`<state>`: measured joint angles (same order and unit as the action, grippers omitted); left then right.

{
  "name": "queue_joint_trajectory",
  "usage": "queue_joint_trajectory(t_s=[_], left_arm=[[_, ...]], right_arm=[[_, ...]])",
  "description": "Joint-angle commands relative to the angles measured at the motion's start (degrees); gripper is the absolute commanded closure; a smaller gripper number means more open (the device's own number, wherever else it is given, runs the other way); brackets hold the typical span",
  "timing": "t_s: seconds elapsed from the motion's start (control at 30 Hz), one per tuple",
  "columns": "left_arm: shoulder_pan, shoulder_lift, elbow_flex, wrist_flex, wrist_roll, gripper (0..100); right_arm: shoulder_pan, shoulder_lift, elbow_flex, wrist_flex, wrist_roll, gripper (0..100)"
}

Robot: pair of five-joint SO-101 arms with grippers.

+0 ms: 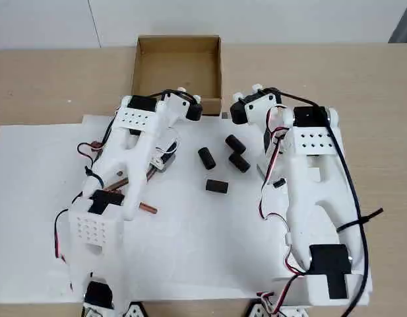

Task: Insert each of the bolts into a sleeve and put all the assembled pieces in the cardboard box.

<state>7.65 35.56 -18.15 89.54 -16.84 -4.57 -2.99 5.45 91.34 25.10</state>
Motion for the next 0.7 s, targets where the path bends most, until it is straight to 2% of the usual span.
queue_joint_trajectory(t_s=[0.0,0.2,0.37,0.57,0.67], left_arm=[[-0.09,-0.18,-3.3,1.93,-0.18,99],[2.64,-6.68,-12.53,9.41,0.97,99],[4.48,-18.2,-14.9,10.9,4.48,99],[4.92,-29.71,-7.87,10.9,14.33,99],[4.4,-36.31,-1.63,10.9,15.74,99]], right_arm=[[-0.13,-3.47,-0.53,0.22,-0.53,99.1],[-0.13,-13.76,-0.53,0.31,-2.46,99.5],[-1.8,-21.41,-0.35,5.41,-2.46,99.5],[-0.4,-30.29,5.45,7.16,-2.37,99.5],[0.04,-37.05,9.93,7.25,-2.64,99.5]])
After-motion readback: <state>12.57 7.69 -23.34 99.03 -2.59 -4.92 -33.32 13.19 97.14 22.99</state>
